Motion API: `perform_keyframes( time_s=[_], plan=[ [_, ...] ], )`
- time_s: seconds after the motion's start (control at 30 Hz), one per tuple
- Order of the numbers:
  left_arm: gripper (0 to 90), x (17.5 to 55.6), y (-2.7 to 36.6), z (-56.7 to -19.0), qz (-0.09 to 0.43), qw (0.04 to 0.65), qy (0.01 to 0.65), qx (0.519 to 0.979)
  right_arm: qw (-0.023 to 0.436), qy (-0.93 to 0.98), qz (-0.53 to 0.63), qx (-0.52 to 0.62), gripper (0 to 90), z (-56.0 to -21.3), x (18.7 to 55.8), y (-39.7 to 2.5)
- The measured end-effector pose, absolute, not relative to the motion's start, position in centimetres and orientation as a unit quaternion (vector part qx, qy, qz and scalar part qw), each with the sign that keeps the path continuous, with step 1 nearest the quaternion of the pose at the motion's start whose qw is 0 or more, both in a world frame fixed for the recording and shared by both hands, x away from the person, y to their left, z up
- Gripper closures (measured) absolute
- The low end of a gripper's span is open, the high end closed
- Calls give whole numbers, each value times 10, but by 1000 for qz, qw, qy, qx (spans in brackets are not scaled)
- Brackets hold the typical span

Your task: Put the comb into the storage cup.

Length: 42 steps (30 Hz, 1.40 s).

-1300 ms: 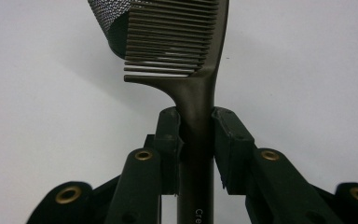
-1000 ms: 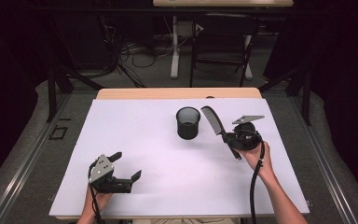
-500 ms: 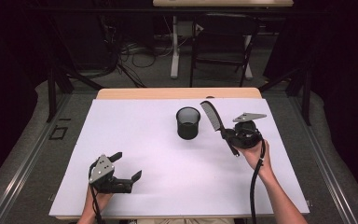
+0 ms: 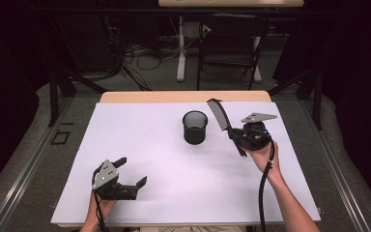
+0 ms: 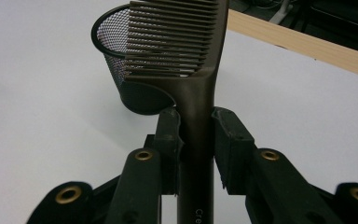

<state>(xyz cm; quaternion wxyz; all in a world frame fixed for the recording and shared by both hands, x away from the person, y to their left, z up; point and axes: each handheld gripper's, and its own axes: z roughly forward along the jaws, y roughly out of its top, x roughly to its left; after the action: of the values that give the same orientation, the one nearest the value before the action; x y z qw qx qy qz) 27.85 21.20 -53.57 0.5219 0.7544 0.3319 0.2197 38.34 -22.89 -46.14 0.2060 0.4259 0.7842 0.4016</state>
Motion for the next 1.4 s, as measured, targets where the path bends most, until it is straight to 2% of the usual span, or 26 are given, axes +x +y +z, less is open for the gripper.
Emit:
perform_keyframes(
  time_s=[1.4],
  plan=[
    [1,279,212,-537,220,519,334,756,226,758,453,411,728,-449,400,-214]
  ],
)
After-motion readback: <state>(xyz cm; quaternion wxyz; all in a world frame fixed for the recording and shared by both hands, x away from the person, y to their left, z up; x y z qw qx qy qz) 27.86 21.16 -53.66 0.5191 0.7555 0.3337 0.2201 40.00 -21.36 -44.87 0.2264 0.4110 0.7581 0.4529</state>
